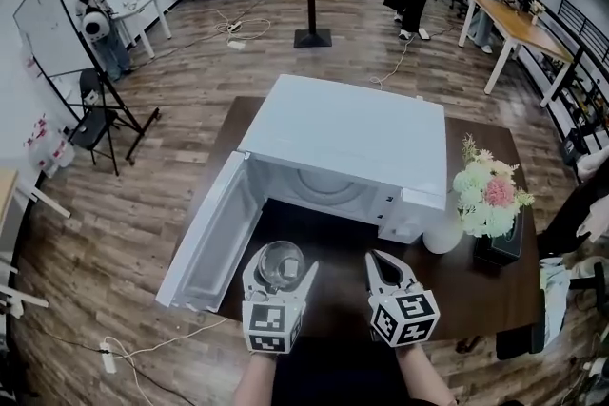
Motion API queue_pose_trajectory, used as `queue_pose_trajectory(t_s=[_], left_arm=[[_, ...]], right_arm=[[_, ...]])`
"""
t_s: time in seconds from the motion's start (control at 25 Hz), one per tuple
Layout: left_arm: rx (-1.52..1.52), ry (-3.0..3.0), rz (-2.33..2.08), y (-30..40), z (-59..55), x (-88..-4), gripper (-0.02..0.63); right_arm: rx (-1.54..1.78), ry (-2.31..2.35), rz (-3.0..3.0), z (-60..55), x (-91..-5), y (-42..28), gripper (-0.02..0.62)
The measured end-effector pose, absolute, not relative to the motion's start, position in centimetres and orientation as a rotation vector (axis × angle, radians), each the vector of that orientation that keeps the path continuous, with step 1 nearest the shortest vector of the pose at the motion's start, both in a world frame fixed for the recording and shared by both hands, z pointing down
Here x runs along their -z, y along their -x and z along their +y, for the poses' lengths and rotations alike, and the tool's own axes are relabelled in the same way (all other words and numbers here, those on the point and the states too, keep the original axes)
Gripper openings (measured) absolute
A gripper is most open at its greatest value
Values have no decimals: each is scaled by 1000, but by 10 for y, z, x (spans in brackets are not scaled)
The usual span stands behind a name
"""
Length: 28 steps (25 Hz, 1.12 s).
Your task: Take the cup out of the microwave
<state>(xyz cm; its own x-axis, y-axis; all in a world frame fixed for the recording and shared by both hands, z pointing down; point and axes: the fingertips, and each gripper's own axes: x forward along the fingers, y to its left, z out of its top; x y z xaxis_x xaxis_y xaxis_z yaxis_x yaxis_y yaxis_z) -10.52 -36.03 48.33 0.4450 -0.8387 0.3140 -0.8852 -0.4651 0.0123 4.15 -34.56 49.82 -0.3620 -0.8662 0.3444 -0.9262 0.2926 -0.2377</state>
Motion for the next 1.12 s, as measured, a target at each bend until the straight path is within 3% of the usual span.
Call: queue_pose_trajectory(t_s=[1.12], left_arm=[[-294, -2456, -1667, 128, -349, -473, 387]], right_arm=[[-505, -1700, -2445, -340, -484, -54, -6]])
